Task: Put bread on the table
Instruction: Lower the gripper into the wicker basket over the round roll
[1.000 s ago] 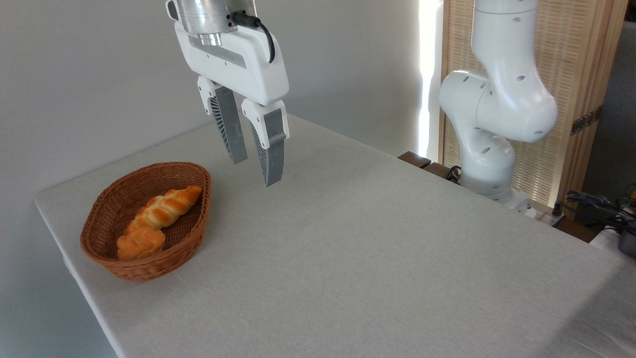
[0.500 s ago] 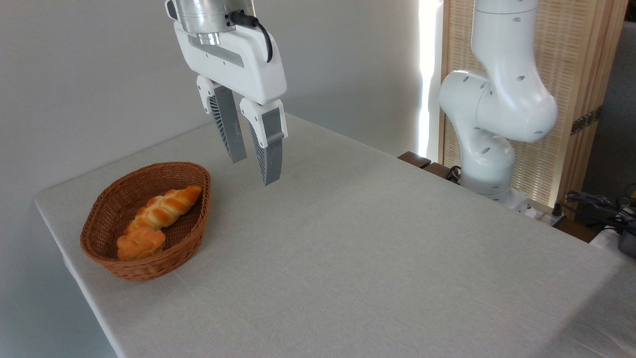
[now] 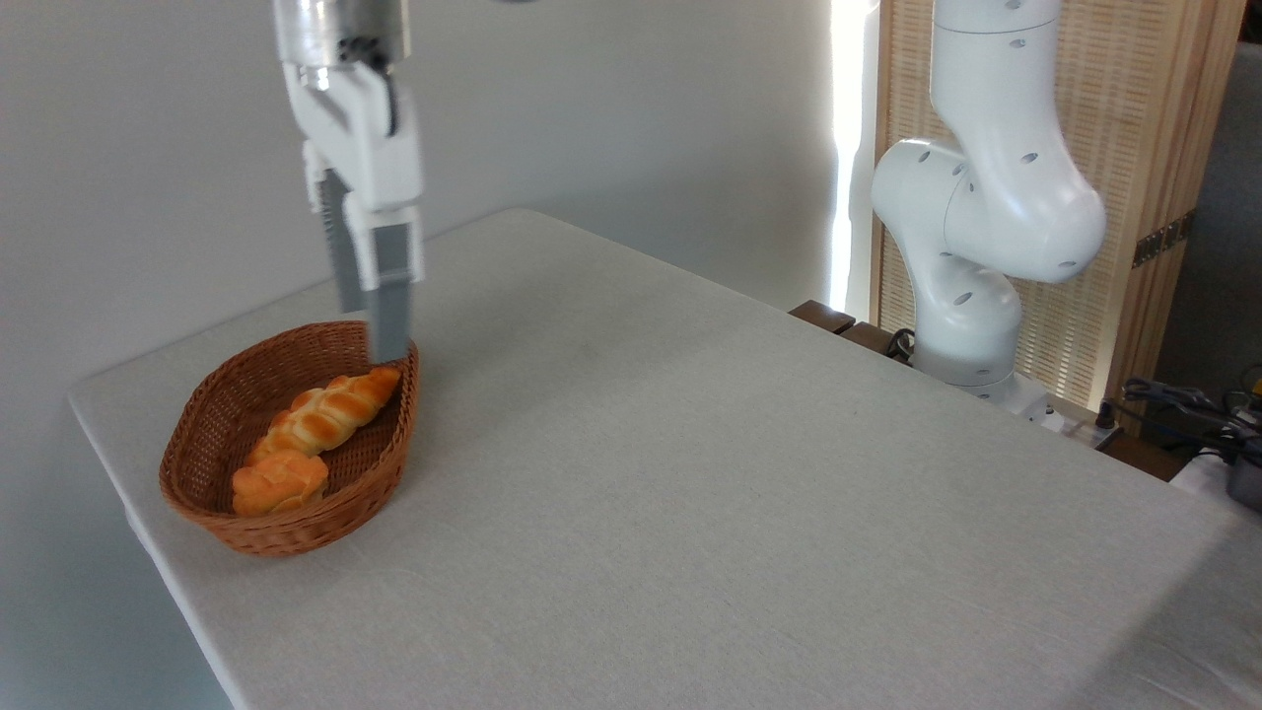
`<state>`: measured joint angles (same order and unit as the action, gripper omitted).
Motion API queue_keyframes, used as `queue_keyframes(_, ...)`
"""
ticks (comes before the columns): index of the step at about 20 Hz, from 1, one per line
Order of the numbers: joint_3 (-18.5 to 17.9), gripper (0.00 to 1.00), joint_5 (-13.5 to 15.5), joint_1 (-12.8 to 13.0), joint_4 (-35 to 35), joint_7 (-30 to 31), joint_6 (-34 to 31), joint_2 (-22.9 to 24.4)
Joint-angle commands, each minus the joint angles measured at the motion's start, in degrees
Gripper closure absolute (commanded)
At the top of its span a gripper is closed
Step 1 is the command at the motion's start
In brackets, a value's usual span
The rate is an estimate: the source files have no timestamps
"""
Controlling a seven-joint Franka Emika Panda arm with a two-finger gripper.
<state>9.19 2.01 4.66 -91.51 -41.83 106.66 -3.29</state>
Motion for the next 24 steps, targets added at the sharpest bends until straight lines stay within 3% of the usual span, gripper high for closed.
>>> queue_keyframes(1,4.4,0.00,0.4,0.3,-0.9,0.3,10.9,-4.7)
queue_keyframes(5,7.1,0.00,-0.8,1.1,-4.5,-0.5,24.4,-9.6)
queue_keyframes(10,7.2,0.00,-0.9,1.2,-6.0,-0.7,31.9,-14.3)
queue_keyframes(24,7.2,0.00,-1.3,0.9,-7.4,-7.4,33.0,-16.3)
